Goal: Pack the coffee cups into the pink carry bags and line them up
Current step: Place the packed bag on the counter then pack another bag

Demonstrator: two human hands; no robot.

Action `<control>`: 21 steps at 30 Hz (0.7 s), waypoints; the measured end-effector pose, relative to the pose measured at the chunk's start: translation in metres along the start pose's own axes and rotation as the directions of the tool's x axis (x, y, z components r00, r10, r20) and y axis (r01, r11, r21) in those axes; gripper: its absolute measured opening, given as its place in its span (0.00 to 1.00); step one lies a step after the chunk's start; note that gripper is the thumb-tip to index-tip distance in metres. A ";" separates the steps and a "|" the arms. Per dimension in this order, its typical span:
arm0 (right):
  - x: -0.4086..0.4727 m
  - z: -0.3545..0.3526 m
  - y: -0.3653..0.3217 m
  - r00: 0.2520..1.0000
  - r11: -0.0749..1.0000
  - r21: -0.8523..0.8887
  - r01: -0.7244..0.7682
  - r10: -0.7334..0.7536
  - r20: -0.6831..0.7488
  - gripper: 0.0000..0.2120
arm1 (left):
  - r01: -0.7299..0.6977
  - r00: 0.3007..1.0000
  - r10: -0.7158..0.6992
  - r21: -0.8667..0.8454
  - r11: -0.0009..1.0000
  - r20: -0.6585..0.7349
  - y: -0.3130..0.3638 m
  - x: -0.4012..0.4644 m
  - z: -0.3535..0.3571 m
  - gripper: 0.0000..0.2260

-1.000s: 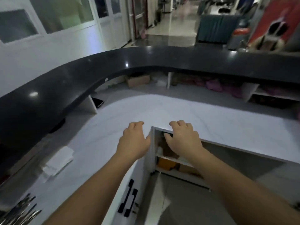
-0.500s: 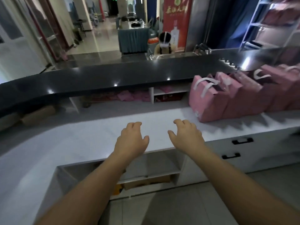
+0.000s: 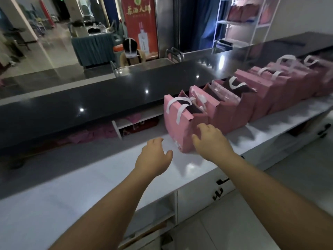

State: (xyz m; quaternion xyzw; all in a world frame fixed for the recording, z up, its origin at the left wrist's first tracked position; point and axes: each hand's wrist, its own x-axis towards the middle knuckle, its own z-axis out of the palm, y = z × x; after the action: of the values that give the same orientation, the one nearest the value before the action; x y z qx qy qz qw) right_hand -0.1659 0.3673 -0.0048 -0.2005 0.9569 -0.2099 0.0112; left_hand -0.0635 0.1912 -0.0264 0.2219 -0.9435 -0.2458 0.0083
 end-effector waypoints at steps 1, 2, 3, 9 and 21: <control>0.017 0.000 0.001 1.000 1.000 -0.004 -0.008 0.008 -0.004 0.20 | -0.011 1.000 0.011 -0.003 1.000 0.001 0.003 0.019 0.003 0.29; 0.032 0.000 0.001 1.000 1.000 -0.001 -0.016 0.016 -0.011 0.19 | -0.017 1.000 0.017 -0.007 1.000 0.001 0.007 0.038 0.004 0.29; 0.048 -0.001 0.001 1.000 1.000 0.011 -0.027 0.027 -0.014 0.19 | -0.018 1.000 0.018 -0.012 1.000 0.007 0.010 0.057 0.004 0.29; 0.125 -0.006 0.011 0.992 0.992 0.019 -0.123 0.123 0.002 0.16 | -0.015 0.999 0.019 -0.109 0.994 0.036 0.040 0.154 0.008 0.26; 0.231 0.018 0.030 0.991 0.999 0.031 -0.025 0.021 0.130 0.20 | 0.242 0.970 -0.242 -0.151 0.958 0.021 0.085 0.242 0.045 0.49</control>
State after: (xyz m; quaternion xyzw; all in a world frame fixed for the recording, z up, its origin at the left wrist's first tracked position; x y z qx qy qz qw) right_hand -0.3875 0.2951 -0.0193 -0.2025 0.9528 -0.2120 0.0792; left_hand -0.3228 0.1762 -0.0485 0.3340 -0.8877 -0.3167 -0.0057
